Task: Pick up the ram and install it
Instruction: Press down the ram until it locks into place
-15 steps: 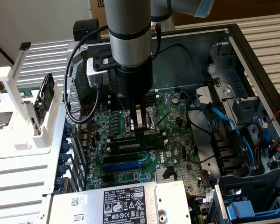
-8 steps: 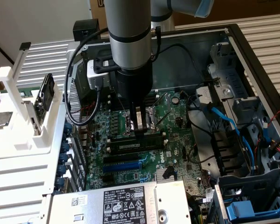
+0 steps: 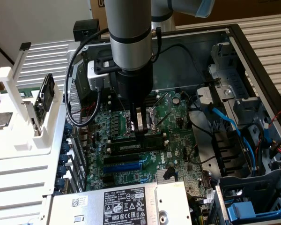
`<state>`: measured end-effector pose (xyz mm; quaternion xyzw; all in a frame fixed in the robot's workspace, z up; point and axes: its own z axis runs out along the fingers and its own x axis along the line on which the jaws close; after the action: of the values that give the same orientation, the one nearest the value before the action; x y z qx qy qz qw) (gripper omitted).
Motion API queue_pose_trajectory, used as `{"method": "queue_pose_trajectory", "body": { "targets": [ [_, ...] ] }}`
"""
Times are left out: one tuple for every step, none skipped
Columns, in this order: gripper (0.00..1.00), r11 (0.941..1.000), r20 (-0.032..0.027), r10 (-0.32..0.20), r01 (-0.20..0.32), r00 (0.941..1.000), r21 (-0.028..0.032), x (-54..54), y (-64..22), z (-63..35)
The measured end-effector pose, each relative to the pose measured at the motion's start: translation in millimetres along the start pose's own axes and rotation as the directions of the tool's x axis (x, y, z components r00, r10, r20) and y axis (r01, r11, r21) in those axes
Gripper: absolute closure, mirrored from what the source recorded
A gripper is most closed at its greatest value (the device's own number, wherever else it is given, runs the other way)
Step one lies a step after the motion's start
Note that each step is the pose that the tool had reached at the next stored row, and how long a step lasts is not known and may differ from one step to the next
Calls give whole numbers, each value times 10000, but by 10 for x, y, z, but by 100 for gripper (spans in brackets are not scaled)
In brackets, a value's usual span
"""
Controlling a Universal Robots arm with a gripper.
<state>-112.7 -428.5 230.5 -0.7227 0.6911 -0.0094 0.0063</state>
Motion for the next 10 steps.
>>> {"method": "queue_pose_trajectory", "body": {
  "targets": [
    [90, 10000, 1, 1, -1, 10000, 1, 1, 1, 1],
    [90, 10000, 1, 0, 0, 10000, 0, 1, 0, 1],
    [90, 10000, 1, 1, -1, 10000, 0, 1, 1, 0],
    [90, 10000, 0, 0, 0, 10000, 0, 3, 1, 0],
    [90, 10000, 0, 0, 0, 10000, 0, 5, 1, 0],
    [90, 10000, 0, 0, 0, 10000, 0, 7, 2, 0],
    [90, 10000, 0, 1, -1, 10000, 0, 7, 1, 0],
    [90, 10000, 0, 1, -1, 10000, -1, 7, 1, 0],
    [90, 10000, 1, 0, 0, 10000, -1, 8, 1, 1],
    [90, 10000, 0, 0, 0, 10000, -1, 8, 1, 1]
  ]
}}
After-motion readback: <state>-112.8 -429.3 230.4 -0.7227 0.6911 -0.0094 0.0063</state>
